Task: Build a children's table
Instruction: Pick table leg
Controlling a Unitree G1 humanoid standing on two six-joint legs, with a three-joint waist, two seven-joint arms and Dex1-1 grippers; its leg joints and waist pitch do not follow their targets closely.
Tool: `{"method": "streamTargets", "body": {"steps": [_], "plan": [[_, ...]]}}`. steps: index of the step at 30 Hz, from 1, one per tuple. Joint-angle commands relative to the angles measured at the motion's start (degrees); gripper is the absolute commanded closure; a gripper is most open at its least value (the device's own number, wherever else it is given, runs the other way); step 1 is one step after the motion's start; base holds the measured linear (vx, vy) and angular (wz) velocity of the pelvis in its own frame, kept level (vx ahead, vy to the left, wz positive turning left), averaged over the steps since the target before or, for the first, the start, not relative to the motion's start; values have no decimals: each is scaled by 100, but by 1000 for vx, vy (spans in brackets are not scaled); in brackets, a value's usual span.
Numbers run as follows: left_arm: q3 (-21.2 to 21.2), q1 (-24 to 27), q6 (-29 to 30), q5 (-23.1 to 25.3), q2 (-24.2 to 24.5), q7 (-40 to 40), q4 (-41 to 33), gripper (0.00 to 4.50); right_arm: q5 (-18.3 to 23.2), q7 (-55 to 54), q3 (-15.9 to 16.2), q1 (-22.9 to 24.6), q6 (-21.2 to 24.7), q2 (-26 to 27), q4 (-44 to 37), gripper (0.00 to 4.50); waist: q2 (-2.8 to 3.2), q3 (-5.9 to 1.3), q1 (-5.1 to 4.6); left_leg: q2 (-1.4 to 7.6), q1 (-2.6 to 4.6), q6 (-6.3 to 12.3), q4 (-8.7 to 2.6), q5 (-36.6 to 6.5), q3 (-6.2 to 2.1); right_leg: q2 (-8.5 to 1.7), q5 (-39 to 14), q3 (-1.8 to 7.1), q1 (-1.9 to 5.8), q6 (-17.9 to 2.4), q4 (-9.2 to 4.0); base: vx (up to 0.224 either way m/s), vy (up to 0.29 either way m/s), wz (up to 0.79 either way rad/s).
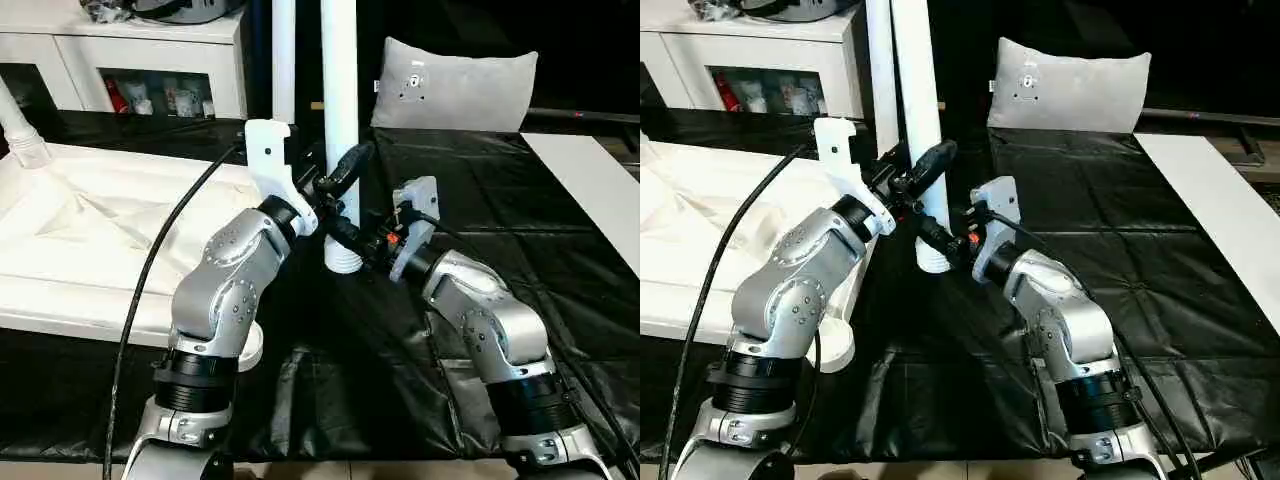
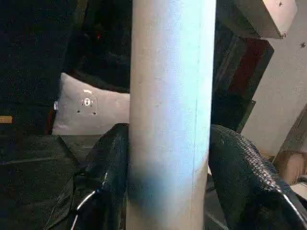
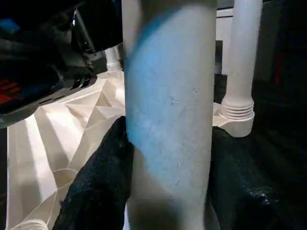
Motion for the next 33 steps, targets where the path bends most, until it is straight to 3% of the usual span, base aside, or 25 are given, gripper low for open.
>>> {"method": "streamTargets", "body": {"steps": [1, 12, 20, 33], "plan": [[-67, -19, -13, 107, 12, 29, 27, 210, -65, 21, 5, -147, -70, -13, 23, 261, 0, -387, -8, 371, -5, 145, -379, -424, -101, -706, -1074, 380, 319, -634, -440, 0, 0, 0], [-98, -13, -40, 166, 33, -15, 60, 210, -109, 77, 52, -106, -74, -23, -9, 261, 8, -392, -6, 375, 3, 143, -378, -417, -101, -708, -1011, 383, 315, -663, -432, 0, 0, 0], [-269, 11, -138, 492, 203, -35, 92, 210, -131, 113, 41, -115, -81, -27, 13, 261, -7, -390, -11, 371, -1, 138, -383, -413, -102, -701, -1058, 384, 315, -606, -435, 0, 0, 0], [-877, -62, -728, 1883, 921, 168, 471, 214, -167, 120, 35, -97, -92, -21, 28, 261, 25, -398, -10, 385, 8, 96, -389, -431, -110, -715, -972, 387, 307, -637, -420, 0, 0, 0]]}}
